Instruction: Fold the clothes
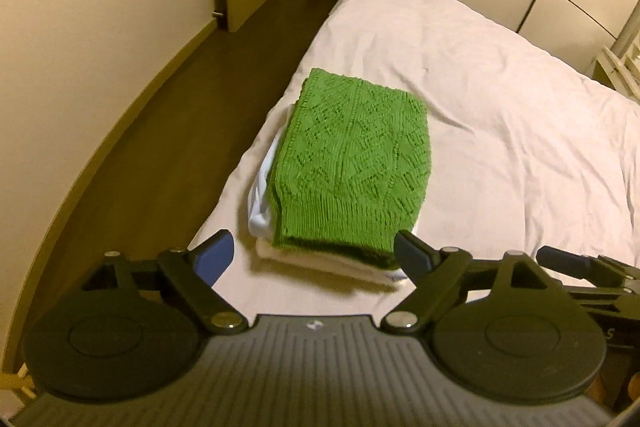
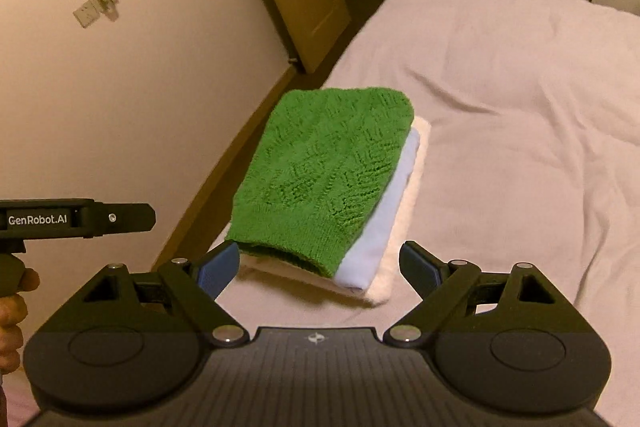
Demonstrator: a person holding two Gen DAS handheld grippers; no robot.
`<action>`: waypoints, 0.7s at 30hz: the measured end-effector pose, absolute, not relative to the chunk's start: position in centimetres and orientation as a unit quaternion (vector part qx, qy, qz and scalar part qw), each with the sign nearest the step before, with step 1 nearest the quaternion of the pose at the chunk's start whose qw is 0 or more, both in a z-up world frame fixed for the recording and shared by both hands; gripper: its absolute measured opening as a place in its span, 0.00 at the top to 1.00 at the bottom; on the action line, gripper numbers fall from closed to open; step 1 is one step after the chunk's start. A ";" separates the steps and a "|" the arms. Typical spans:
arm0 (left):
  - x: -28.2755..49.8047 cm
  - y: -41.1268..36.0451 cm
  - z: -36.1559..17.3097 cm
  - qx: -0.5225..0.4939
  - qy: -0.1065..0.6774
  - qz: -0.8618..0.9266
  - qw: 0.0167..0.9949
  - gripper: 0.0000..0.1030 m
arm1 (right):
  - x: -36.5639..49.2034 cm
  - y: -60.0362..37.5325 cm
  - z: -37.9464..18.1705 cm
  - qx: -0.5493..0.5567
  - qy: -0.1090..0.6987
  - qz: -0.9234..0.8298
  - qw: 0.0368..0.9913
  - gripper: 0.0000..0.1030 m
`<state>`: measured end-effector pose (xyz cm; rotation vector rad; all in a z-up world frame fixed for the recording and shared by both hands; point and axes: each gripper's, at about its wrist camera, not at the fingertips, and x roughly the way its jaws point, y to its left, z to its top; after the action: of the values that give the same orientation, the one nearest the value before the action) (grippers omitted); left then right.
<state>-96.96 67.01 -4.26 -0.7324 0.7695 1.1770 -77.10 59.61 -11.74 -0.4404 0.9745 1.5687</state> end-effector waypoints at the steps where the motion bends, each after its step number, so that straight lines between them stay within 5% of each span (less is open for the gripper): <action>1: -96.8 66.4 -3.9 -0.327 0.344 0.536 0.698 0.14 | -76.8 59.2 -11.4 -0.187 0.414 0.676 0.581 0.14; 21: -85.7 53.2 -0.3 -0.334 0.305 0.646 0.615 0.01 | -65.3 52.3 -6.5 -0.226 0.345 0.763 0.498 0.14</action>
<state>-85.67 53.16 -0.32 -0.7694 0.7032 1.4889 -65.31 52.27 -6.51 -0.5478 0.8355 1.8458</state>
